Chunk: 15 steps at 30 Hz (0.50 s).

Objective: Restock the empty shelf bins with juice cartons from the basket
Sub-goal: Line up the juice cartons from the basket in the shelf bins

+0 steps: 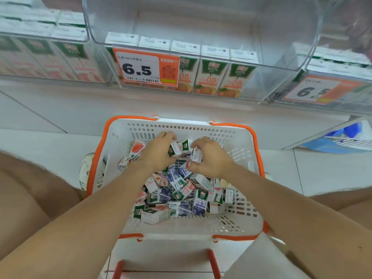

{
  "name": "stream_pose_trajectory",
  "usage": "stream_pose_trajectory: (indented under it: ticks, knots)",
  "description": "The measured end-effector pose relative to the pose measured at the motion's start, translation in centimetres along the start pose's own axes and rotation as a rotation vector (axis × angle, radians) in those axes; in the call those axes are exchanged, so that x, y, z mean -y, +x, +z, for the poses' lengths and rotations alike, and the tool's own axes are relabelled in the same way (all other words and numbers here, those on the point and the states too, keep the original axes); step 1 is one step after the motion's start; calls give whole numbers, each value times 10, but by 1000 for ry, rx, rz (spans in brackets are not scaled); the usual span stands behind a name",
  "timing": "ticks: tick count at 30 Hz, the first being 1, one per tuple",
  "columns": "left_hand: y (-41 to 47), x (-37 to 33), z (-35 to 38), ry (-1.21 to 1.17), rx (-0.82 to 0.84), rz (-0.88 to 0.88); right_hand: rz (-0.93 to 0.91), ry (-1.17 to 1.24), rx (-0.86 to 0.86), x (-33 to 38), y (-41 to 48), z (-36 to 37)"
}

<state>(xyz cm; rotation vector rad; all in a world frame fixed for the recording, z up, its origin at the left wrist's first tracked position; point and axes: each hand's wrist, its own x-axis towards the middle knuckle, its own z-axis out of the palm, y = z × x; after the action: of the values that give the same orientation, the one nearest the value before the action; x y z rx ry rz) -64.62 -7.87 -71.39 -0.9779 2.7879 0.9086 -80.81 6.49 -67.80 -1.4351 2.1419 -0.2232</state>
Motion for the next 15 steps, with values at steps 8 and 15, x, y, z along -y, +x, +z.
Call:
stream_pose_trajectory:
  ticks: [8, 15]
  knots:
    - [-29, -30, -81, -433, 172, -87, -74, 263, -306, 52, -40, -61]
    - [-68, -70, -173, -307, 307, 9, -151, 313, -365, 93, -75, -114]
